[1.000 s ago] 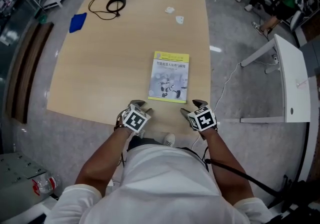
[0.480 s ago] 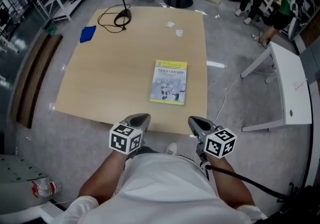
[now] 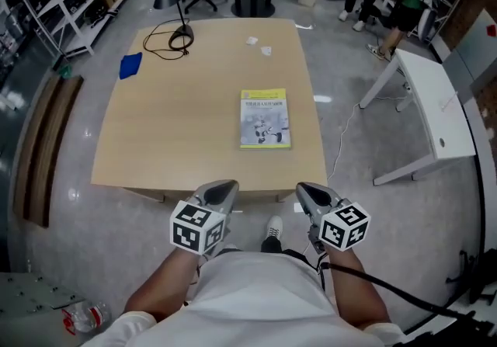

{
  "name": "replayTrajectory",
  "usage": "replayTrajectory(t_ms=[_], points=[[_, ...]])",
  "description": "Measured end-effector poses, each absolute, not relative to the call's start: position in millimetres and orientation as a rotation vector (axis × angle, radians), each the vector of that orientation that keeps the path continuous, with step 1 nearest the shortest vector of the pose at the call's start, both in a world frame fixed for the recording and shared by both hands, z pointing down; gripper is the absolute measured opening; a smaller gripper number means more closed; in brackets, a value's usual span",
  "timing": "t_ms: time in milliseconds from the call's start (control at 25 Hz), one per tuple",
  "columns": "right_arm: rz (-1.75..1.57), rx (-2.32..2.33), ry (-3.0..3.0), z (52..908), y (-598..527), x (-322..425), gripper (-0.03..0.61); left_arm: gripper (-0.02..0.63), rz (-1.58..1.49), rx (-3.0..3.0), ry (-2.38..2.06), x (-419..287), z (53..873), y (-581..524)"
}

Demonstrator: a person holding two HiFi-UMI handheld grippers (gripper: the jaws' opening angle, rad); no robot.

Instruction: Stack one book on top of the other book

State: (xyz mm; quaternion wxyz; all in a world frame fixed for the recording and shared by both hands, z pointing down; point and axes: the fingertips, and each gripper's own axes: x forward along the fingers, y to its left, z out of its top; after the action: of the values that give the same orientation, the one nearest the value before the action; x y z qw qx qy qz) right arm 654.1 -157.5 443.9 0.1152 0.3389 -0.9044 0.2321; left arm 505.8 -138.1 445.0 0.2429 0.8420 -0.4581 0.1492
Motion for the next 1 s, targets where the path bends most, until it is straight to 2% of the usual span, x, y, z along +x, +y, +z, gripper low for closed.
replayTrajectory(t_ms=[400, 1000], points=[[0.61, 1.118, -2.628, 422, -93, 639, 0.002, 0.006, 0.371, 2.398, -1.182, 488, 434, -111], [0.634, 1.074, -2.584, 440, -73, 692, 0.001, 0.006, 0.389, 2.369, -1.229, 527, 439, -83]])
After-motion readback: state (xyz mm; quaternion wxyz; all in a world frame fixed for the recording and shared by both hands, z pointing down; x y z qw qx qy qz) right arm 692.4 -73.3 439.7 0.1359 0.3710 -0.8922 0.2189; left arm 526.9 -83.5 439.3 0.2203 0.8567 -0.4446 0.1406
